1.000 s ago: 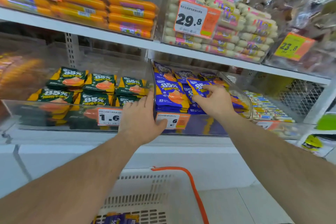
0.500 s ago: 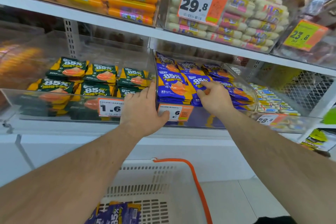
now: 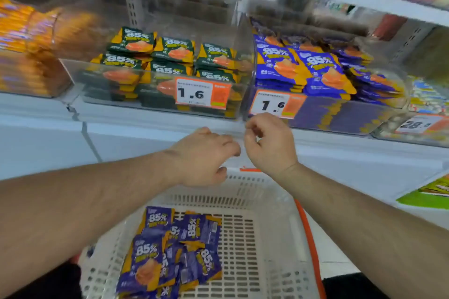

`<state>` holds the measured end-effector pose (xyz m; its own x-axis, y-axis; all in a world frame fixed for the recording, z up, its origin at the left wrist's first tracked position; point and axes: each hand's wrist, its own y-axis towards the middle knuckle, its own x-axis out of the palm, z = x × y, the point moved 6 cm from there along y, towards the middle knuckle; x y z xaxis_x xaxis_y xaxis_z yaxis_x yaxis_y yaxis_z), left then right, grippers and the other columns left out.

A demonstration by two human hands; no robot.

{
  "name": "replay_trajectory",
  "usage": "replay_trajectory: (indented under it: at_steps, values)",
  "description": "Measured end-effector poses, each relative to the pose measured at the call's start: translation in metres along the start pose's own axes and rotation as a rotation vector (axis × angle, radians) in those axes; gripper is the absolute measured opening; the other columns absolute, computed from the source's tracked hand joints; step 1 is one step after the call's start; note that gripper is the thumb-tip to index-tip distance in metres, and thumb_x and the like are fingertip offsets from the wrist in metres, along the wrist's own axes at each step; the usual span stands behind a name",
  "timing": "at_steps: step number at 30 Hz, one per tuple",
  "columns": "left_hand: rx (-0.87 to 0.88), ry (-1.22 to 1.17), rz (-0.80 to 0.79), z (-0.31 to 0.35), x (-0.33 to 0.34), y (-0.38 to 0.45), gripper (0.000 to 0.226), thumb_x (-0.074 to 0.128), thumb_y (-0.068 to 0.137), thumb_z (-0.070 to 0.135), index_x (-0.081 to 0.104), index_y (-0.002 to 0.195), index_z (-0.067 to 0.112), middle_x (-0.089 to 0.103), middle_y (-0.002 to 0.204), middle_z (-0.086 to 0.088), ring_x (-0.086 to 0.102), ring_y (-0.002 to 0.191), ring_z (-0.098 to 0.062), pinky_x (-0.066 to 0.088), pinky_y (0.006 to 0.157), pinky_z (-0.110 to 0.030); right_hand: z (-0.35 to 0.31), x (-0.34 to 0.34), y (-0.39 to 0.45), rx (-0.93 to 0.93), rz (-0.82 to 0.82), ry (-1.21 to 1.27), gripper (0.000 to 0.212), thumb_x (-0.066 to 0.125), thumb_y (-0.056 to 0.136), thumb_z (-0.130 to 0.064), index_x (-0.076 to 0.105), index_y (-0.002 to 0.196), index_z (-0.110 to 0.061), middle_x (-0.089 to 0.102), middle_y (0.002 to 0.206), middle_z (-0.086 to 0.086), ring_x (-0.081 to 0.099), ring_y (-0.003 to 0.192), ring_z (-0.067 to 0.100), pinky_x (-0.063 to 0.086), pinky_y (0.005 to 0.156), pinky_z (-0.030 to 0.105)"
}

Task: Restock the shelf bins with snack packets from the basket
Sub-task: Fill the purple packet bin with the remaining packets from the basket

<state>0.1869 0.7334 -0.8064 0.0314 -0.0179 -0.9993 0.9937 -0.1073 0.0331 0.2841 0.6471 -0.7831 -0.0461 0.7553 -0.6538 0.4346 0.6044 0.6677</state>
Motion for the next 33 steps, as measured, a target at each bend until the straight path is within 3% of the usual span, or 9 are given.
replay_trajectory:
  at_steps: [3,6,11,18,21,23,25,29,33]
  values:
    - [-0.135,-0.117,-0.385,-0.021,0.044,-0.029,0.048,0.05,0.095,0.033,0.039,0.142,0.027,0.05,0.138,0.003,0.052,0.119,-0.021,0.04,0.1,-0.037,0.011,0.085,-0.053,0.228,-0.457,0.024,0.012,0.054,0.083,-0.017,0.063,0.077,-0.012,0.06,0.072,0.002,0.056,0.071,0.026,0.043,0.062,0.033]
    - [-0.269,-0.217,-0.497,-0.037,0.077,-0.05,0.047,0.05,0.096,0.029,0.042,0.142,0.025,0.05,0.14,0.0,0.053,0.118,-0.021,0.045,0.089,-0.033,0.021,0.161,-0.123,0.527,-0.879,0.107,0.018,0.049,0.092,-0.016,0.059,0.08,-0.008,0.058,0.073,0.008,0.052,0.067,0.026,0.038,0.061,0.032]
    - [-0.335,-0.319,-0.65,-0.049,0.114,-0.074,0.045,0.047,0.098,0.025,0.043,0.142,0.018,0.05,0.141,-0.005,0.053,0.12,-0.022,0.045,0.101,-0.037,0.003,0.242,-0.234,0.899,-1.3,0.207,0.029,0.051,0.099,-0.017,0.047,0.07,-0.016,0.039,0.063,0.006,0.033,0.052,0.018,0.032,0.056,0.032]
    - [-0.454,-0.348,-0.779,-0.078,0.14,-0.105,0.036,0.05,0.097,0.028,0.054,0.127,0.009,0.059,0.124,-0.012,0.057,0.102,-0.025,0.048,0.088,-0.043,-0.039,0.281,-0.312,1.351,-1.223,0.366,0.018,0.062,0.089,-0.024,0.052,0.075,-0.021,0.059,0.081,0.003,0.054,0.073,0.022,0.055,0.071,0.033]
    - [-0.491,-0.365,-0.789,-0.082,0.142,-0.113,0.038,0.051,0.094,0.028,0.056,0.125,0.006,0.059,0.124,-0.016,0.059,0.109,-0.031,0.049,0.09,-0.043,-0.054,0.297,-0.334,1.583,-1.135,0.381,0.049,0.071,0.085,-0.044,0.057,0.111,-0.005,0.069,0.093,0.013,0.059,0.063,0.024,0.049,0.048,0.027]
    - [-0.506,-0.386,-0.788,-0.081,0.142,-0.116,0.038,0.051,0.094,0.028,0.056,0.125,0.006,0.059,0.124,-0.015,0.058,0.111,-0.031,0.049,0.091,-0.043,-0.056,0.303,-0.34,1.646,-1.068,0.371,0.069,0.072,0.083,-0.041,0.046,0.137,-0.007,0.069,0.105,0.018,0.064,0.076,0.028,0.053,0.055,0.032]
    - [-0.516,-0.41,-0.786,-0.08,0.141,-0.118,0.037,0.051,0.095,0.028,0.055,0.127,0.009,0.058,0.125,-0.013,0.058,0.111,-0.029,0.048,0.093,-0.043,-0.059,0.298,-0.332,1.72,-1.043,0.382,0.064,0.066,0.092,-0.024,0.034,0.144,-0.006,0.066,0.107,0.019,0.065,0.079,0.028,0.055,0.058,0.035]
    - [-0.526,-0.408,-0.787,-0.08,0.137,-0.117,0.04,0.052,0.095,0.029,0.052,0.132,0.013,0.055,0.131,-0.007,0.055,0.115,-0.025,0.048,0.099,-0.041,-0.056,0.261,-0.286,1.741,-1.066,0.496,0.035,0.063,0.094,-0.01,0.051,0.126,0.0,0.063,0.085,0.015,0.064,0.06,0.023,0.061,0.06,0.041]
    - [-0.529,-0.384,-0.692,-0.077,0.115,-0.102,0.046,0.05,0.096,0.028,0.044,0.139,0.017,0.051,0.138,-0.007,0.054,0.118,-0.025,0.047,0.098,-0.04,-0.036,0.2,-0.222,1.582,-0.968,0.586,0.012,0.061,0.094,-0.003,0.059,0.085,-0.011,0.061,0.078,0.008,0.06,0.068,0.021,0.058,0.066,0.039]
